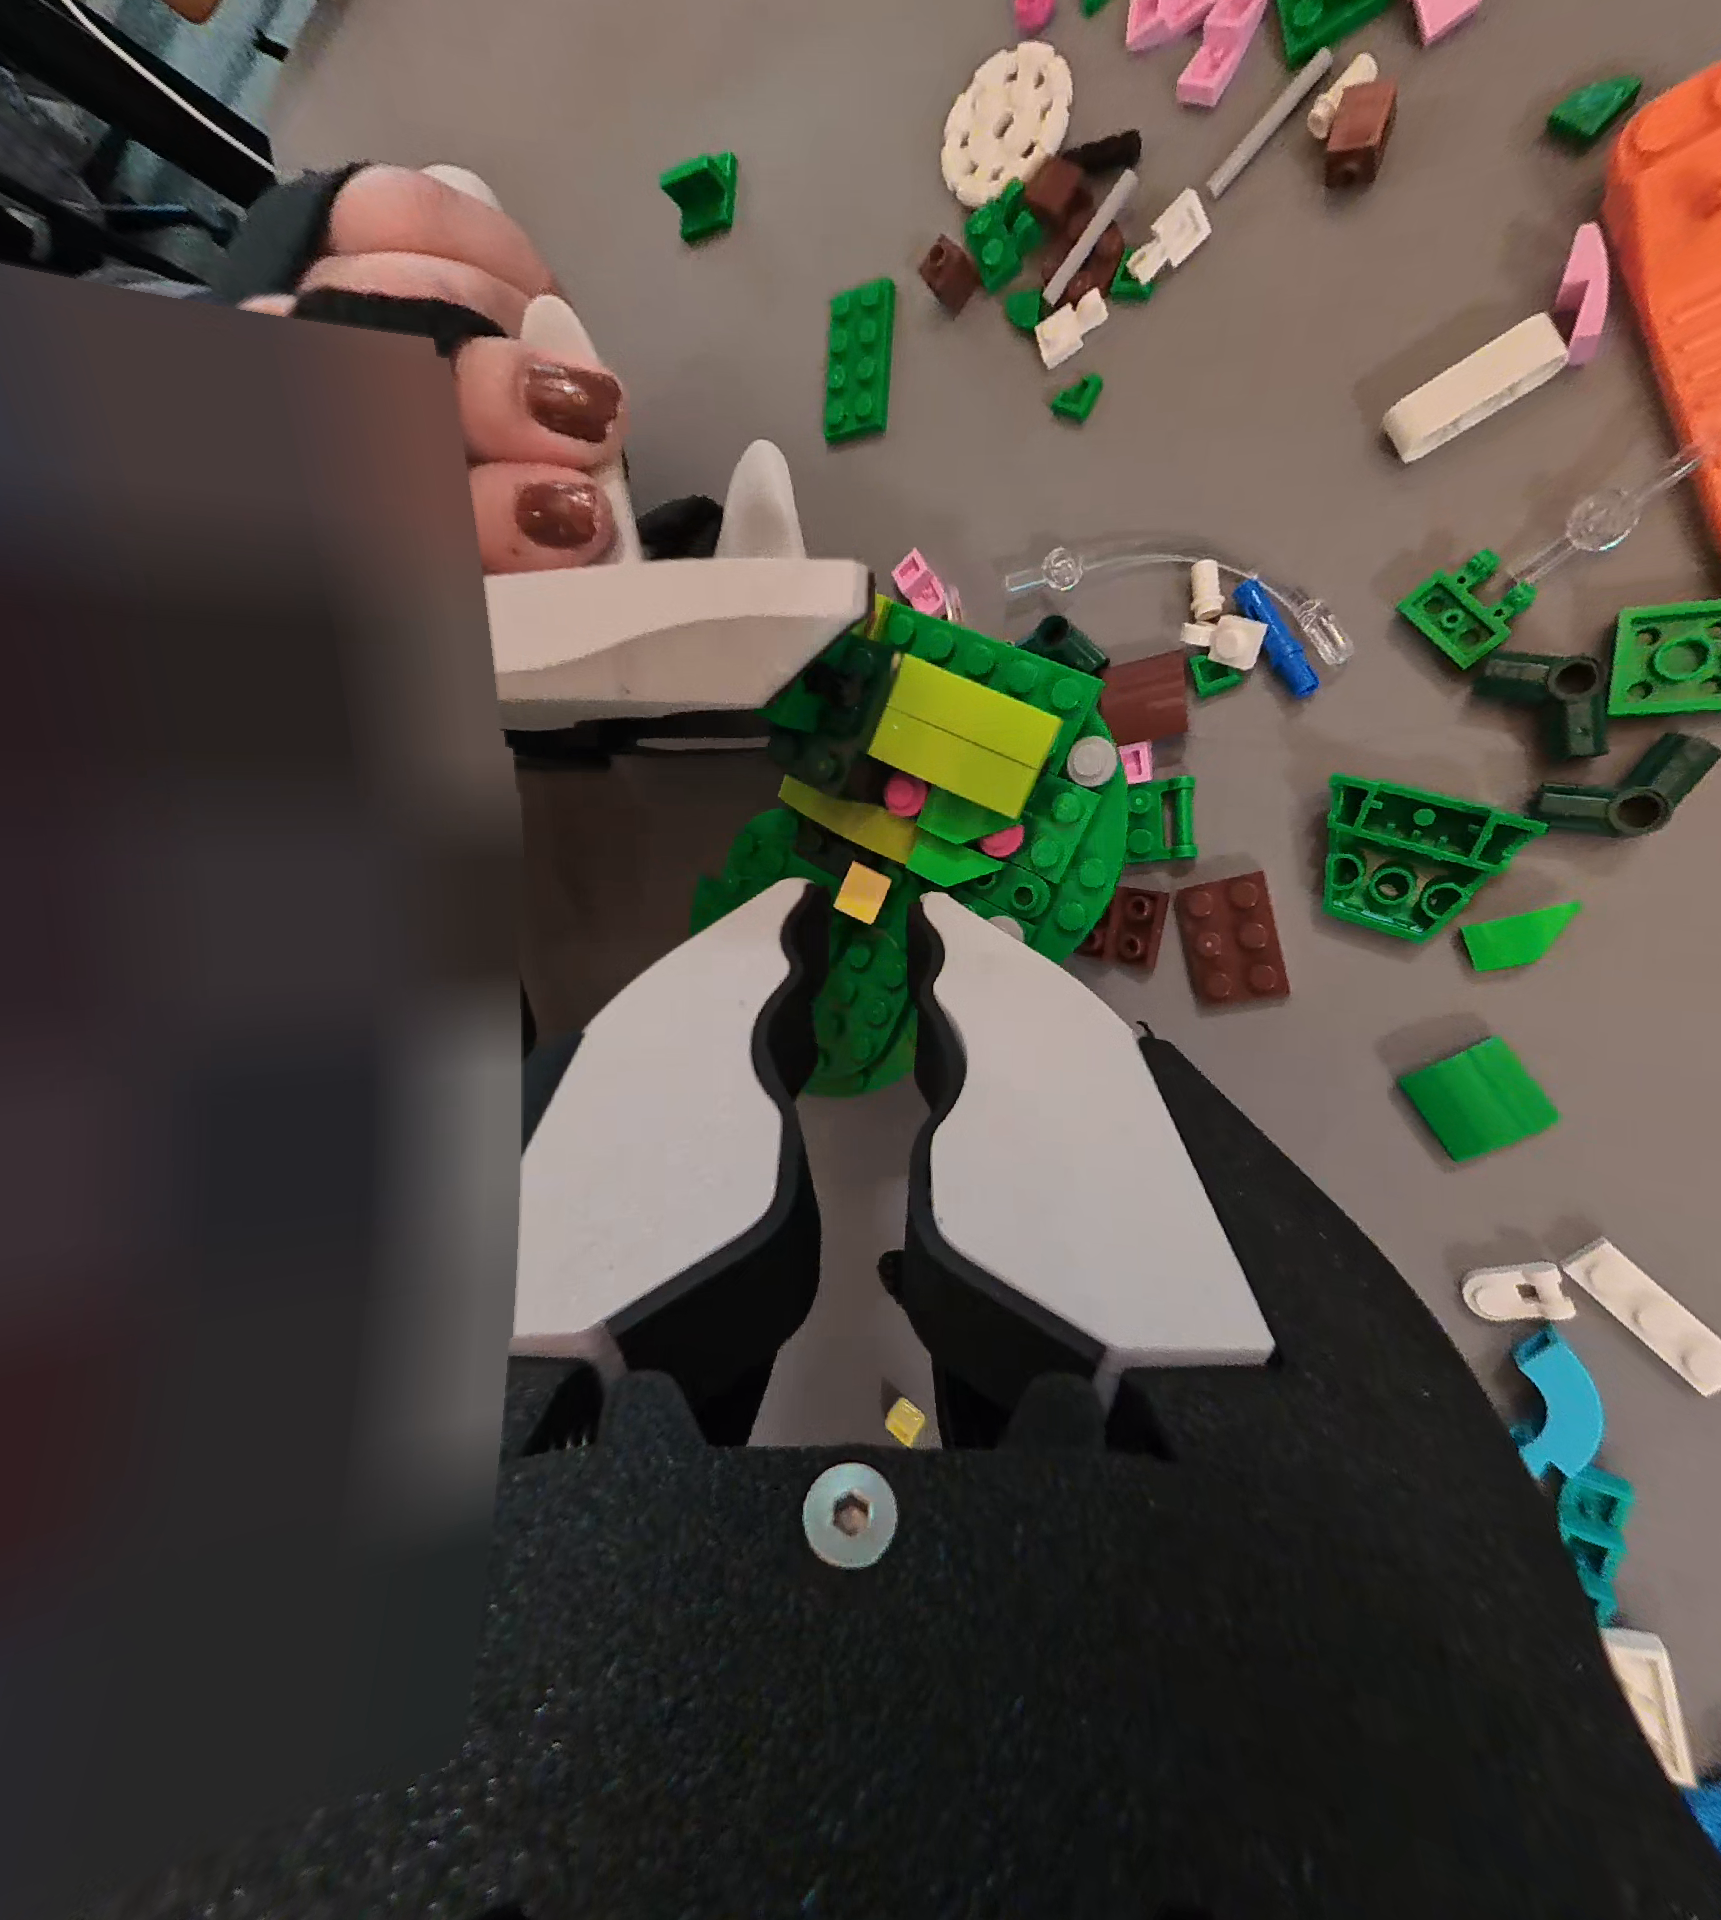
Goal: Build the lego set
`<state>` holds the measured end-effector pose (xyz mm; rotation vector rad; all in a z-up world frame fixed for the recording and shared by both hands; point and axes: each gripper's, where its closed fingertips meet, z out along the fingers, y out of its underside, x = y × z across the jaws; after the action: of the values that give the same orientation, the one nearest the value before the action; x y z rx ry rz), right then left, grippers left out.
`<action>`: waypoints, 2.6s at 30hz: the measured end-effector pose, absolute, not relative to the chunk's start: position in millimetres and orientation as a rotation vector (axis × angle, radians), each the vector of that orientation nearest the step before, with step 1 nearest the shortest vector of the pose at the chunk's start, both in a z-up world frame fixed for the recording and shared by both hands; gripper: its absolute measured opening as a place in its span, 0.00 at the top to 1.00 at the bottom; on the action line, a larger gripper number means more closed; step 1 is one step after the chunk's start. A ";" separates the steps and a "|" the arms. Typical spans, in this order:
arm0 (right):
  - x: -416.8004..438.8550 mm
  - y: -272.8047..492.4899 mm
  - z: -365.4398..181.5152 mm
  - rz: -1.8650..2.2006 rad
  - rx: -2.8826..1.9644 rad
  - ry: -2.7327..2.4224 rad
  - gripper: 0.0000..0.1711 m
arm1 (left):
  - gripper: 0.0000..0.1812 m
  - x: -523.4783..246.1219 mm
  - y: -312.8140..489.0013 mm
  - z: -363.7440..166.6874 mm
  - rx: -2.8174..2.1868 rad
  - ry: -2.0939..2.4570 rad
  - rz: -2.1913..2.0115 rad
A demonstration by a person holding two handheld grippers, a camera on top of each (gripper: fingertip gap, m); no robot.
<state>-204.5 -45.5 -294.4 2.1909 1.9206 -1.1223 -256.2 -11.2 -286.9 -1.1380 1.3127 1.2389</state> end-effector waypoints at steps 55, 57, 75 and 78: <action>-159.5 -160.1 -255.3 -1.335 0.376 2.962 0.96 | 0.73 -164.3 -103.2 -264.8 -0.738 1.401 0.308; -158.3 -160.6 -257.1 -1.301 0.363 2.970 0.96 | 0.73 -161.7 -103.5 -266.2 -0.736 1.409 0.302; -156.9 -156.5 -265.8 -1.078 0.387 3.093 0.92 | 0.73 -161.6 -102.2 -266.2 -0.744 1.417 0.299; -156.2 -154.9 -265.4 -1.086 0.436 3.106 0.92 | 0.73 -160.6 -100.7 -266.0 -0.746 1.418 0.303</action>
<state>-156.2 -154.9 -265.4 0.4358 3.1056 -1.0858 -160.6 -100.7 -266.0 -0.7464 1.4182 0.3033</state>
